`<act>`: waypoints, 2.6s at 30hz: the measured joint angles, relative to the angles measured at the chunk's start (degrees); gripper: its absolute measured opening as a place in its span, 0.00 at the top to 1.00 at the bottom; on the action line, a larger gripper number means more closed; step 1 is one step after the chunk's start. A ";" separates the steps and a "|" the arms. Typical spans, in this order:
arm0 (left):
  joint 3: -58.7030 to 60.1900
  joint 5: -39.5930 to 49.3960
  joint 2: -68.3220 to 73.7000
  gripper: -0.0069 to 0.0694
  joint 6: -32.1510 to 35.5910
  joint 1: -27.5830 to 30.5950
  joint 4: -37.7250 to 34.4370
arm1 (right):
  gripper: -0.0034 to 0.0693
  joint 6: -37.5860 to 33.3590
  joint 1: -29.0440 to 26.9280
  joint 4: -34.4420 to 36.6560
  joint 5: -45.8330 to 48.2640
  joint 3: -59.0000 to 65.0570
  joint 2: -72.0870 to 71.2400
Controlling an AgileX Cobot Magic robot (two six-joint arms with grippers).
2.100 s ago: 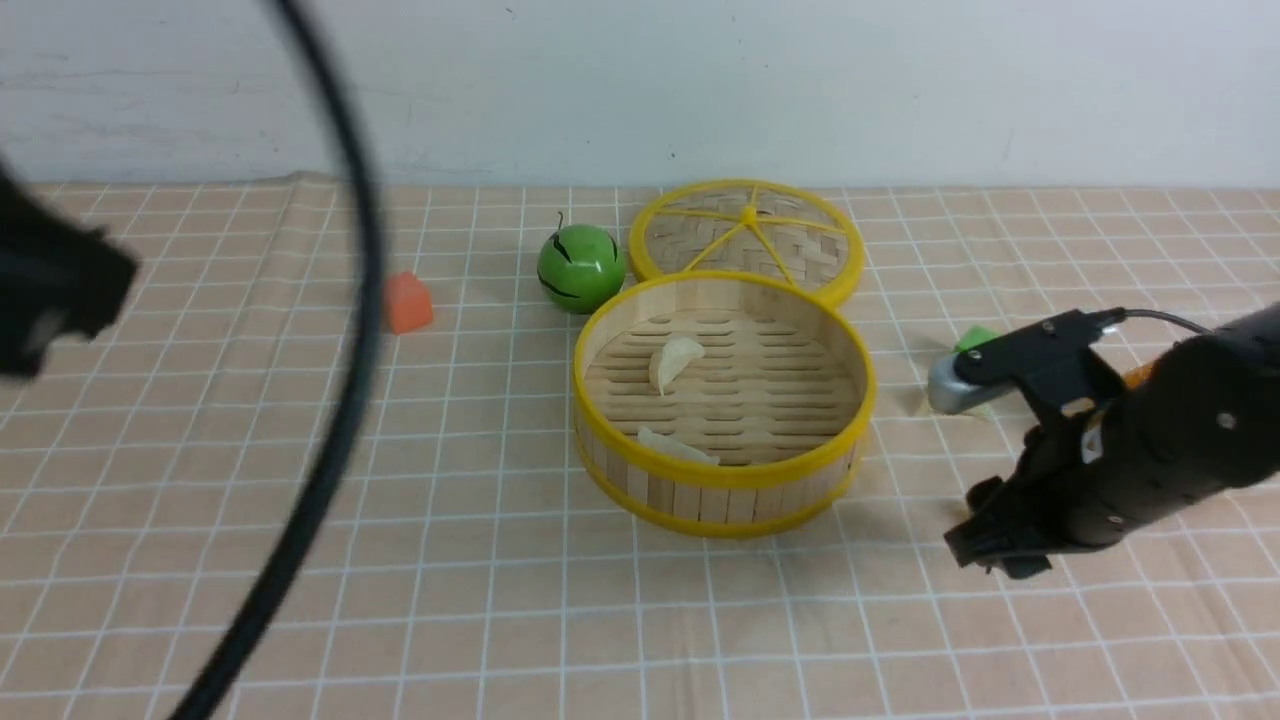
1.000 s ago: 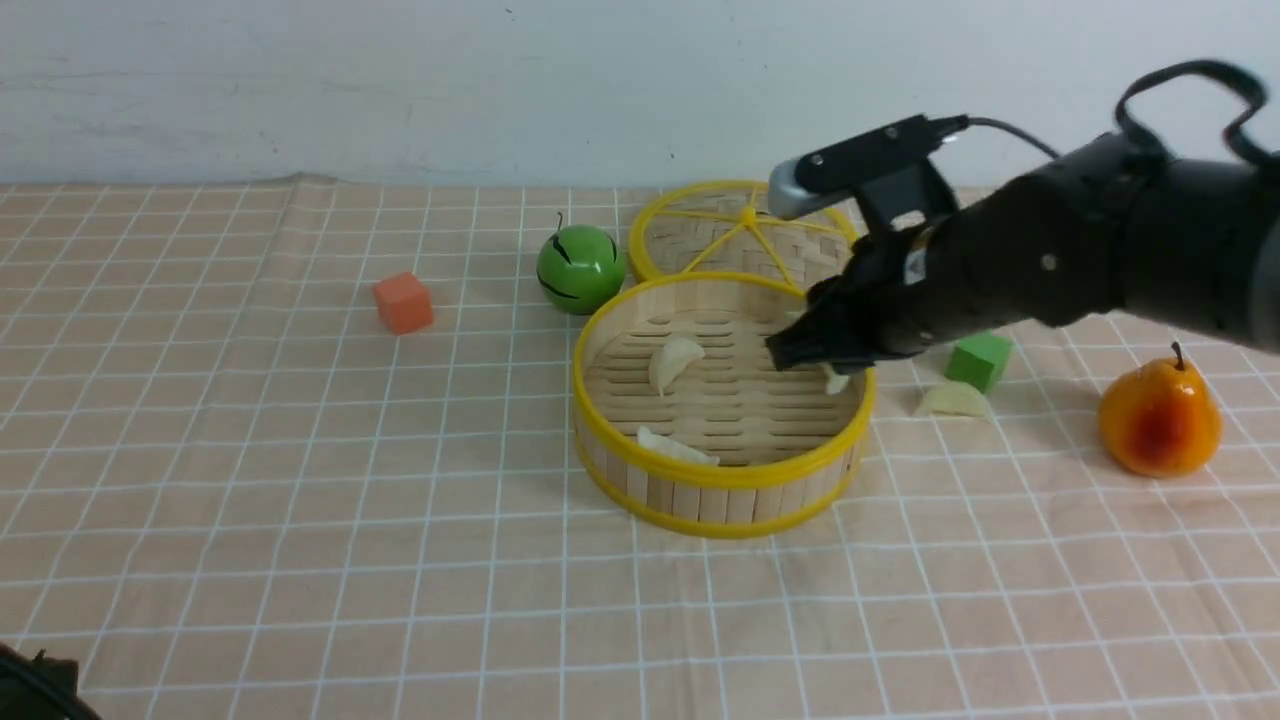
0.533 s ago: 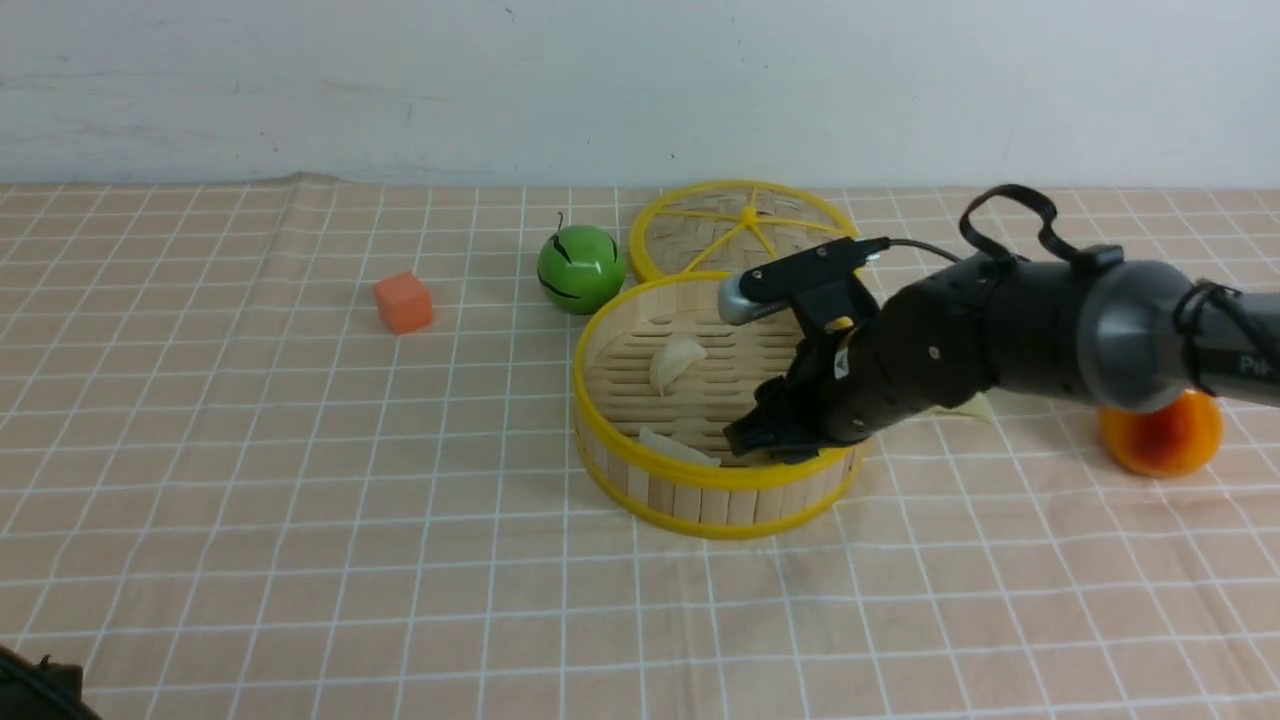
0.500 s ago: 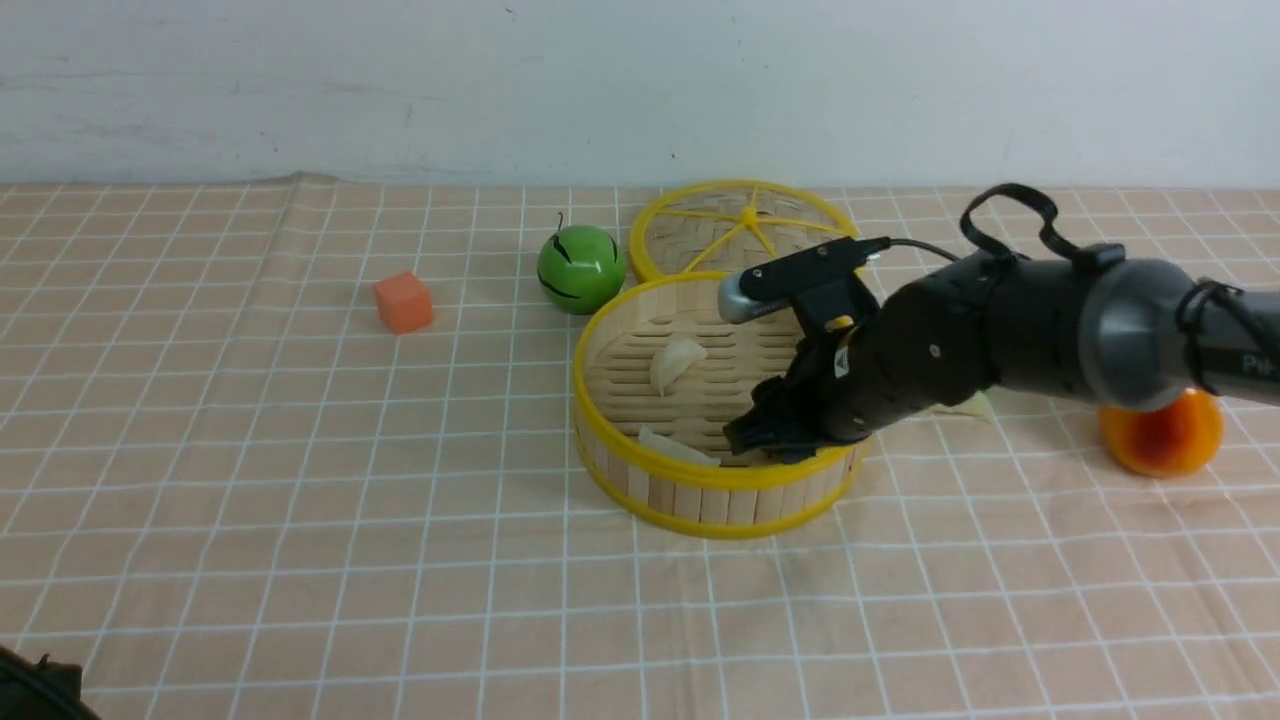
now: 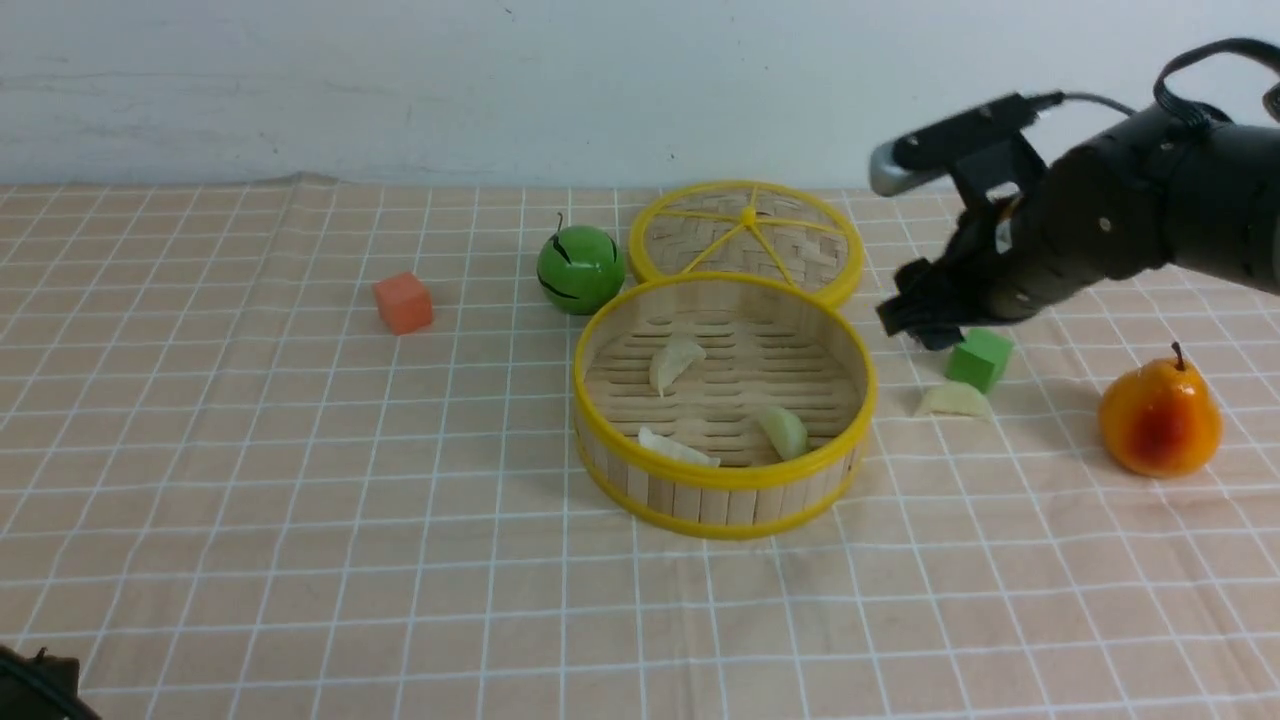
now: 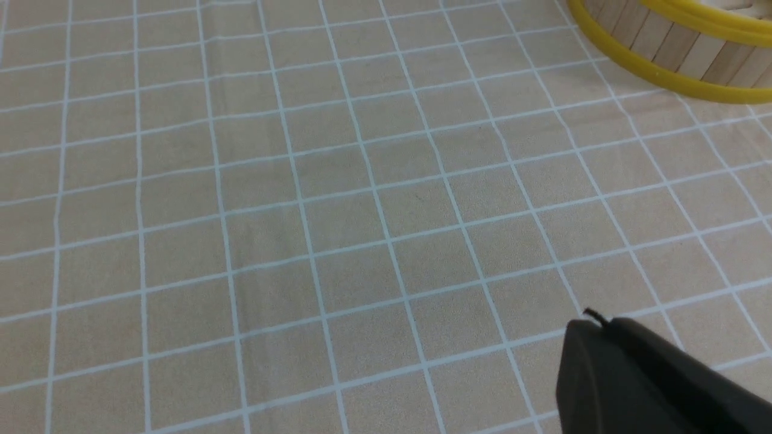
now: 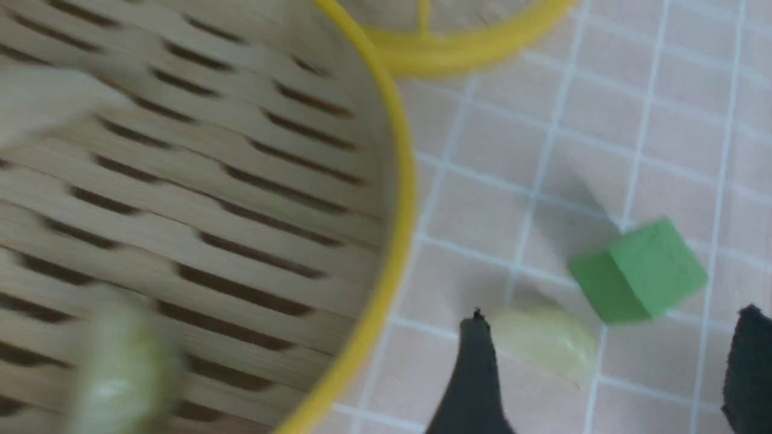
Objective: Put the dumplings into the steamer on the table with the brown tablecloth.
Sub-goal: 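Reach for and grasp a dumpling lying on the table beside the steamer, then place the dumpling in the bamboo steamer basket with the right gripper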
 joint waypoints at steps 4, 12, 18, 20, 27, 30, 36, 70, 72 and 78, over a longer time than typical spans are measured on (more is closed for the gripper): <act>0.00 -0.05 0.00 0.93 0.00 0.00 0.34 | 0.24 0.00 -3.57 2.76 0.31 0.00 6.30; 1.53 -0.87 0.00 0.93 0.00 0.00 2.12 | 0.26 -3.18 -3.75 4.06 -4.74 -3.07 11.97; 3.58 -3.13 0.00 0.93 0.00 0.00 3.12 | 0.33 -3.74 -3.75 4.06 -6.10 -3.70 13.64; 3.63 -3.44 0.00 0.93 0.00 0.00 3.29 | 0.35 -3.87 -3.69 4.06 -5.44 -3.89 13.64; 3.69 -3.96 0.00 0.93 0.00 0.00 3.46 | 0.43 -3.98 -3.69 4.10 -3.42 -3.84 11.84; 3.69 -3.96 0.00 0.92 0.00 0.00 3.46 | 0.64 -4.10 -3.69 4.10 -2.54 -3.79 9.82; 3.69 -4.31 0.00 0.92 0.00 0.00 3.46 | 0.98 -4.10 -3.69 4.80 -2.50 -3.79 0.91; 3.69 -4.53 0.00 0.89 0.00 0.00 3.46 | 0.61 -0.42 -3.47 12.70 -0.53 -3.37 3.87; 3.69 -4.67 0.00 0.89 0.00 0.00 3.46 | 0.61 -1.94 -1.95 15.29 -1.23 -3.42 0.79; 3.69 -5.01 0.00 0.88 0.00 0.00 3.46 | 0.61 -10.90 5.96 21.03 -6.93 -3.48 0.90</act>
